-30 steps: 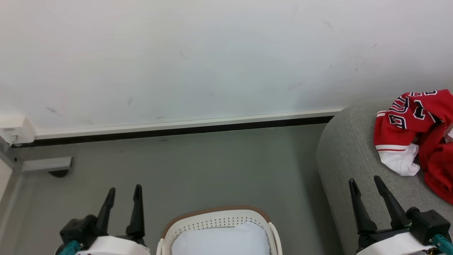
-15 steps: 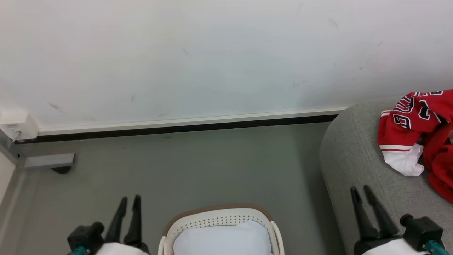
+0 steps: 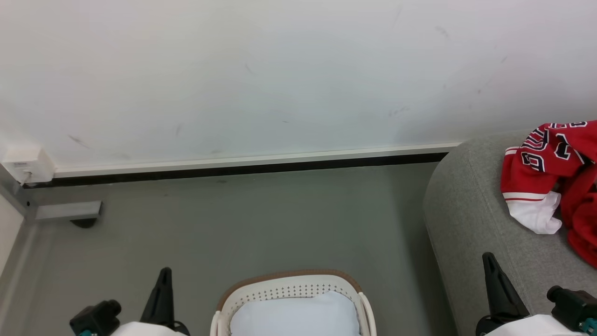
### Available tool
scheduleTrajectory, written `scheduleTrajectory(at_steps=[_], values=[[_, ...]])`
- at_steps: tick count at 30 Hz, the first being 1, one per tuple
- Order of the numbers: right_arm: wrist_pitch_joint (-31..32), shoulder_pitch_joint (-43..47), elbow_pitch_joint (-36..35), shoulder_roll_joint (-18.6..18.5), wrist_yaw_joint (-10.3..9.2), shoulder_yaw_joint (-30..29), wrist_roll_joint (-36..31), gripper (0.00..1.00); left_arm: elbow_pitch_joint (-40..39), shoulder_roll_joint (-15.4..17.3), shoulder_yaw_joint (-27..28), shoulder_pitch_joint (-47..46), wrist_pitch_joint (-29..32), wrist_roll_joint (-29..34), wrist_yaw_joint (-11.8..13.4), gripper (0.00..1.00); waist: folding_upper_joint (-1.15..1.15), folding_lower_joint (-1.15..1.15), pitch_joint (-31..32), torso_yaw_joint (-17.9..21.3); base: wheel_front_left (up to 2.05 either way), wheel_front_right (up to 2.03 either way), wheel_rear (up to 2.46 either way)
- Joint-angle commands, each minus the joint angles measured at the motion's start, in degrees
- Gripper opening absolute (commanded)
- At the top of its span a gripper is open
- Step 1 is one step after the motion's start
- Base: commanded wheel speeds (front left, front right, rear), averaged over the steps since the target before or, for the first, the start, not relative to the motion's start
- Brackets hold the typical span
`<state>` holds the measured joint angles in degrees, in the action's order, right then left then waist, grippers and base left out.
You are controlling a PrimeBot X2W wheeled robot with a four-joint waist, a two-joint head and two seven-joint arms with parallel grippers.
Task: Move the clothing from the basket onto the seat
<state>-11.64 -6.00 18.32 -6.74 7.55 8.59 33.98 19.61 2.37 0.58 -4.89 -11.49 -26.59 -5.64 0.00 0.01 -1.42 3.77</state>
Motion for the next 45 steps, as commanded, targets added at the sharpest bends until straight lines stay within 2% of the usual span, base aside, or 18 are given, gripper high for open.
scheduleTrajectory(at_steps=[1,22,45], values=[[0.6,-0.9,-1.2,0.1,-0.01,-0.9,2.7,0.00,-1.3,0.2,0.4,-1.0,0.7,-2.9,-0.2,0.00,0.00,0.00,0.0,-0.1,0.00,0.00,0.00],[5.3,-0.7,-2.2,0.9,-0.03,-4.7,18.6,0.00,-2.7,0.3,2.0,-1.1,5.5,-20.6,-0.8,0.00,0.00,0.00,0.3,-0.8,0.00,0.00,0.00],[9.4,-0.6,-3.0,1.8,-0.05,-8.0,31.7,0.00,-3.7,0.5,3.3,-1.3,9.6,-35.4,-1.1,0.00,0.00,0.00,0.5,-1.5,0.00,0.00,0.00]])
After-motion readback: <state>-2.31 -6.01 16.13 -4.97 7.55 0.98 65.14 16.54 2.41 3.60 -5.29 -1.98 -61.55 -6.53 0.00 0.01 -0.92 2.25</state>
